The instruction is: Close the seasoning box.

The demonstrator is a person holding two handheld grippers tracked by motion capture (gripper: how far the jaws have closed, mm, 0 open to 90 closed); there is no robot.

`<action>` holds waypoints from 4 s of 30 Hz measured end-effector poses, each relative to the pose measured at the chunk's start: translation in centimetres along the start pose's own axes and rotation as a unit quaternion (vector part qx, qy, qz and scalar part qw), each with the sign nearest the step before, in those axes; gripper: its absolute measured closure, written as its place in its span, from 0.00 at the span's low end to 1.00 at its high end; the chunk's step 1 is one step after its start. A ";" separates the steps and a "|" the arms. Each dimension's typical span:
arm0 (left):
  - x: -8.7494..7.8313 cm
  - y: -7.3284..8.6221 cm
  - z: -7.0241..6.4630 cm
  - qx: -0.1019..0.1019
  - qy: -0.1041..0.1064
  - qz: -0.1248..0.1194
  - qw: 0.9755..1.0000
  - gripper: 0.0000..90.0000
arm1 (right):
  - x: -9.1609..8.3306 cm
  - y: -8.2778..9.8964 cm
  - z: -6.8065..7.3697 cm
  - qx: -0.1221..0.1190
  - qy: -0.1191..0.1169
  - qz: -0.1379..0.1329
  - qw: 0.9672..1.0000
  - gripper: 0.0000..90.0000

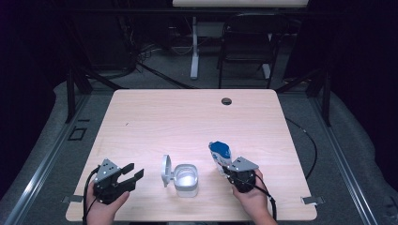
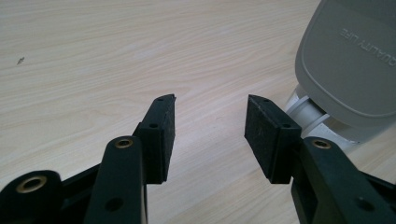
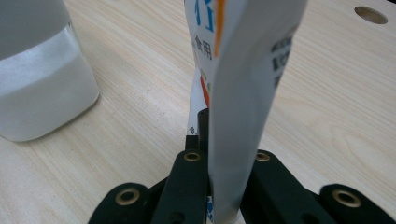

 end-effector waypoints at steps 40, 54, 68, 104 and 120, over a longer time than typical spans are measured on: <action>-0.1 0.0 -0.1 -0.001 0.004 -0.001 1.000 0.59 | -1.8 2.2 -0.1 0.027 -0.013 -0.040 0.999 0.55; -0.1 -0.1 -0.4 -0.003 0.010 -0.006 1.000 0.60 | -2.8 3.2 0.1 0.030 -0.003 -0.048 0.998 0.53; 0.0 -0.6 -1.3 0.020 0.029 -0.009 0.999 0.70 | -4.4 3.9 0.0 0.041 0.009 -0.060 0.997 0.47; 1.5 -3.2 -5.2 0.057 0.095 -0.015 0.994 1.00 | -4.6 5.0 0.0 0.052 0.016 -0.051 0.997 0.44; 2.1 -3.1 -6.3 0.075 0.109 -0.013 0.991 1.00 | -4.4 5.2 0.2 0.047 0.015 -0.045 0.998 0.44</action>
Point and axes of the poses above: each handheld gripper's, and its own axes: x roughly forward along the jaws, y roughly out of its underside, z roughly to its left, the point moved 2 cm from there along x, roughly forward along the jaws, and after that the axes turned 6 degrees about x, right-handed, at the moved point
